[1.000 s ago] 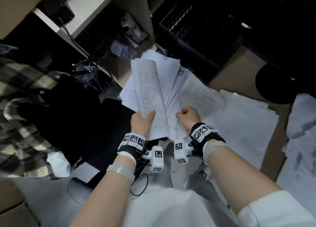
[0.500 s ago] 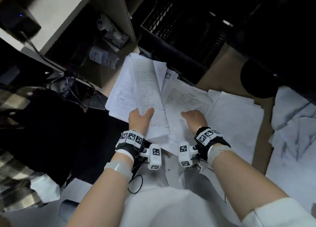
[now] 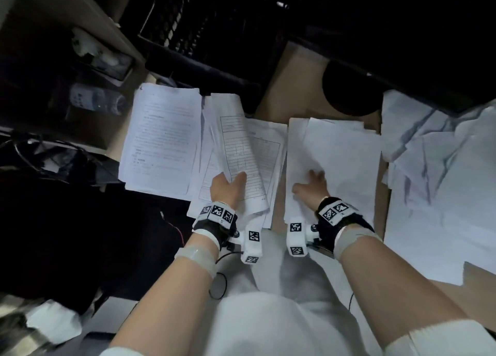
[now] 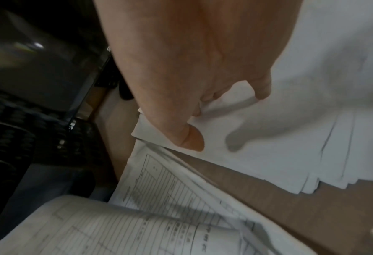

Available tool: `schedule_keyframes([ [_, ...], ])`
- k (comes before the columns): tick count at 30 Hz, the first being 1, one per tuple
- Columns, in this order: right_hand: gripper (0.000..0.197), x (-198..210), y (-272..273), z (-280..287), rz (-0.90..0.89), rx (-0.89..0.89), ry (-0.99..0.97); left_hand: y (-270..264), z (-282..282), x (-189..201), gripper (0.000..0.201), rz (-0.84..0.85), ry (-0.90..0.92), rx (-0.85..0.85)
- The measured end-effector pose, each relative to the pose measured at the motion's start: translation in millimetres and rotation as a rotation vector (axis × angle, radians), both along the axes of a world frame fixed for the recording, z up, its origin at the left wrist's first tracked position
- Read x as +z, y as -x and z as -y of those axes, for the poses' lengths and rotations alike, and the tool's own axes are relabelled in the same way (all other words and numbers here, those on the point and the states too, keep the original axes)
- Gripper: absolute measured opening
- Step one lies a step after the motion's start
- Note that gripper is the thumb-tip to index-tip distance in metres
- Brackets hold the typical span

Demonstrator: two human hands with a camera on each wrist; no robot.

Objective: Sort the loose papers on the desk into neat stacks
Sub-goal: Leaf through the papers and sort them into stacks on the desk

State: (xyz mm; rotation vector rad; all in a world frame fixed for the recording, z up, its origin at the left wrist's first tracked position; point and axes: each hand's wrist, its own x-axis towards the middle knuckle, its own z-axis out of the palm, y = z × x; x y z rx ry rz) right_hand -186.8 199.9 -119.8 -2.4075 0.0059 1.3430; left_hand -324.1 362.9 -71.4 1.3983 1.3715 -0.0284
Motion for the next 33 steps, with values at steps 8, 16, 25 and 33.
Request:
schedule_keyframes([
  [8,0.081,32,-29,18,0.007,-0.069,-0.181,-20,35,27,0.028,0.051,-0.059,-0.012],
  [16,0.043,103,-32,2,-0.232,-0.105,-0.606,-25,69,59,0.042,0.116,-0.032,0.109],
  [25,0.022,122,-38,34,-0.215,-0.169,-0.695,-27,106,95,0.045,0.293,-0.047,0.137],
  [33,0.024,147,-39,51,-0.226,-0.075,-0.651,-21,132,93,0.048,0.268,-0.081,0.219],
])
